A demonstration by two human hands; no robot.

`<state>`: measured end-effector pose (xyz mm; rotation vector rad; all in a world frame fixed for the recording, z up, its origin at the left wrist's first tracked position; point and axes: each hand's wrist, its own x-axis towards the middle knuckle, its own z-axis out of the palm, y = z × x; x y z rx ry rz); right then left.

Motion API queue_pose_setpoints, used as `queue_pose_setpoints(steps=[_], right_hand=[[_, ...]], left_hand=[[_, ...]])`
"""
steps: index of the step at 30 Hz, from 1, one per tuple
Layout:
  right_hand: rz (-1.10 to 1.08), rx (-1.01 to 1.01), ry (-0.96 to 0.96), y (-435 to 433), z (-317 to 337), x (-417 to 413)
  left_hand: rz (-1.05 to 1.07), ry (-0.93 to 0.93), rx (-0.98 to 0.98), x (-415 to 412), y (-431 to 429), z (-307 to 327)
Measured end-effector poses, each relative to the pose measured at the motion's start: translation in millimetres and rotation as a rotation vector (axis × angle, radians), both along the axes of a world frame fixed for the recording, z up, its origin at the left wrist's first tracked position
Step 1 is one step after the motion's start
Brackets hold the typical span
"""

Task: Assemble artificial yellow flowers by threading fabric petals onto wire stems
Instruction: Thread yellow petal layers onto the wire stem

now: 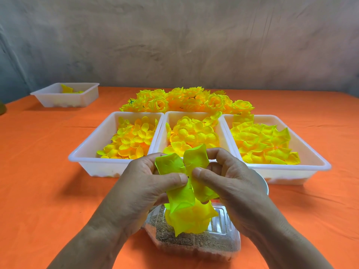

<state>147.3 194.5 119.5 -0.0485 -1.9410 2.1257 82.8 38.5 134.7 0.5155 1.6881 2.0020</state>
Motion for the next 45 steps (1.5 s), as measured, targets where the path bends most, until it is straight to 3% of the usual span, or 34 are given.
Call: queue_pose_setpoints(steps=[5,11,23,32,45], right_hand=[[-0.008,0.003,-0.001,-1.4,0.8,0.3],[-0.027,-0.02,-0.064,-1.7,1.2,-4.8],[0.015,-0.114,-0.172,1.0,0.3,-5.3],[-0.003,-0.055,-0.066,-0.6,-3.5,-4.2],[-0.047,0.149,-0.161,6.4,-15.7,-5.2]], left_hand=[[0.016,0.019,-0.006,0.6,1.4,-0.7],[-0.026,-0.125,0.043,-1.0,3.0,-3.4],[-0.1,-0.231,0.032,-11.2,4.5,-11.9],[-0.101,-0.22,0.043,-11.7,1.2,-16.3],[0.004,-0.172,-0.096,-7.0,3.1,-23.4]])
